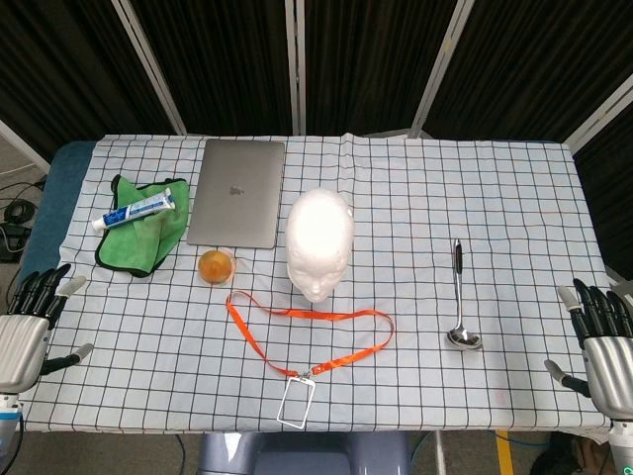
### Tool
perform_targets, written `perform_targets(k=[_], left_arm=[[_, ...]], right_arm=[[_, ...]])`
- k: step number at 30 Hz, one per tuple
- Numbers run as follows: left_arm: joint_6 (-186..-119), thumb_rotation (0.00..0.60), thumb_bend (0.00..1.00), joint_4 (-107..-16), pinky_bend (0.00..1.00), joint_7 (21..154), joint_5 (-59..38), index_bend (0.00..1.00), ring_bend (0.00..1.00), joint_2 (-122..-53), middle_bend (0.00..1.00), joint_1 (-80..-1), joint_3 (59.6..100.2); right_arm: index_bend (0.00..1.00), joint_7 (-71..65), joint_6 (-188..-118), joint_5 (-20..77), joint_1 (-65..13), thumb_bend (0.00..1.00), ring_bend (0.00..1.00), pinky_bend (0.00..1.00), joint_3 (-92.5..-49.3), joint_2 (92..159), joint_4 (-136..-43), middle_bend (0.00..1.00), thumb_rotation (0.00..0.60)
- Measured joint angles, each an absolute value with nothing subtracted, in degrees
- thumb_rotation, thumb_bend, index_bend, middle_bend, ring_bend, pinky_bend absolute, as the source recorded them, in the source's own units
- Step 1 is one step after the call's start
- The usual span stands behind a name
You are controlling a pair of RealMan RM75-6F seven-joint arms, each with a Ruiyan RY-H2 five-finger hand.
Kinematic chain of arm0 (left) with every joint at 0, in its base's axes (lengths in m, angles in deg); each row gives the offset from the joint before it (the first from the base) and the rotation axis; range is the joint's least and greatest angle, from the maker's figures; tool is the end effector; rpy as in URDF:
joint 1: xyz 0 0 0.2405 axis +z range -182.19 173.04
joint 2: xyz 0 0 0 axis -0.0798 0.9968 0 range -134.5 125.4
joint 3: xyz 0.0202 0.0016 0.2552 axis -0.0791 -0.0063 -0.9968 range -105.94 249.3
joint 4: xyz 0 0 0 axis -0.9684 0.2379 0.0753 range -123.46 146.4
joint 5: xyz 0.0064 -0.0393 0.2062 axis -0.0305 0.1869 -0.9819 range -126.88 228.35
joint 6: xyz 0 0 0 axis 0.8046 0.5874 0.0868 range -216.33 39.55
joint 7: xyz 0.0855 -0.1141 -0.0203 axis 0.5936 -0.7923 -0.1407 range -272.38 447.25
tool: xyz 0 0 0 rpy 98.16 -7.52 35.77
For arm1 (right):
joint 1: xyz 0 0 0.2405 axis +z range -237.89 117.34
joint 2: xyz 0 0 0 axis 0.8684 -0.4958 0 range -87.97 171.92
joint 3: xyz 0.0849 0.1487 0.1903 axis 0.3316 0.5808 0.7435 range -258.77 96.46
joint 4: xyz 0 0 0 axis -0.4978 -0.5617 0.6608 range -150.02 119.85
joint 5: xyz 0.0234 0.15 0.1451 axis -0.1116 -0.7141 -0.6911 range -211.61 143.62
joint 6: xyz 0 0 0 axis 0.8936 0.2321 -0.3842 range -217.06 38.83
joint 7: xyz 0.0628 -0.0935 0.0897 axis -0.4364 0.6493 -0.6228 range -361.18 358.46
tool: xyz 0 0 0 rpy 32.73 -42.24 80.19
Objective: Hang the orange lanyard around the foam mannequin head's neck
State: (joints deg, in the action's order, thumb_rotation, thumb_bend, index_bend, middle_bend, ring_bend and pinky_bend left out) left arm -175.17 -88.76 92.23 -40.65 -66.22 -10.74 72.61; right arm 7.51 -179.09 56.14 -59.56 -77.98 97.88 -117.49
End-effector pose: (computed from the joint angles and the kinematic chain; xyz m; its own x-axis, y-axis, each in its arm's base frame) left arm -0.2712 0.1773 0.1556 0.3921 -0.0044 0.9199 0.9120 -0.1290 -0.3893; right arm -0.2828 -0.1587 0.1956 0.5068 0.0615 0.8599 -0.8609 -0.0166 0.5086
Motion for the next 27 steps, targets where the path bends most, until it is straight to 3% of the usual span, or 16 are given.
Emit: perform_targets(k=[7,11,14,19,27], left_arm=[[-175.3,0.600,0.00,-88.7,0.00,92.7,-40.4,0.00,0.00,-66.4,0.00,-10.7,72.8],[-175.2,0.600,0.00,-88.5,0.00,92.9,-39.5,0.00,0.00,-66.6,0.00,-10.8,73.3],[-174.3,0.600,0.00,-88.3,0.00,93.3,-38.8,0.00,0.00,-66.9,0.00,-11.2,73.6],[-172.9,0.600,0.00,-87.5,0.00,94.9,-37.0,0.00,0.00,-68.0,0.00,-12.0,74.3],[-170.7,0.600,0.00,-85.7,0.00,97.2,-33.5,0.00,0.00,-70.0,0.00,-13.0,75.4]], right_arm=[[0.00,7.1,-177.9,55.9,-59.2,0.00,0.00,0.00,-78.2,97.9,-117.5,0.00,0.600],[0.01,5.6,-173.6,55.2,-57.4,0.00,0.00,0.00,-78.3,97.7,-117.7,0.00,0.600],[0.10,4.5,-168.3,54.4,-54.6,0.02,0.00,0.00,-78.1,97.7,-117.4,0.00,0.600],[0.37,2.0,-156.9,52.1,-47.6,0.16,0.00,0.00,-76.7,98.8,-116.6,0.00,0.600],[0.42,5.4,-145.2,41.8,-36.2,0.27,0.00,0.00,-72.4,107.8,-113.9,0.00,0.600]])
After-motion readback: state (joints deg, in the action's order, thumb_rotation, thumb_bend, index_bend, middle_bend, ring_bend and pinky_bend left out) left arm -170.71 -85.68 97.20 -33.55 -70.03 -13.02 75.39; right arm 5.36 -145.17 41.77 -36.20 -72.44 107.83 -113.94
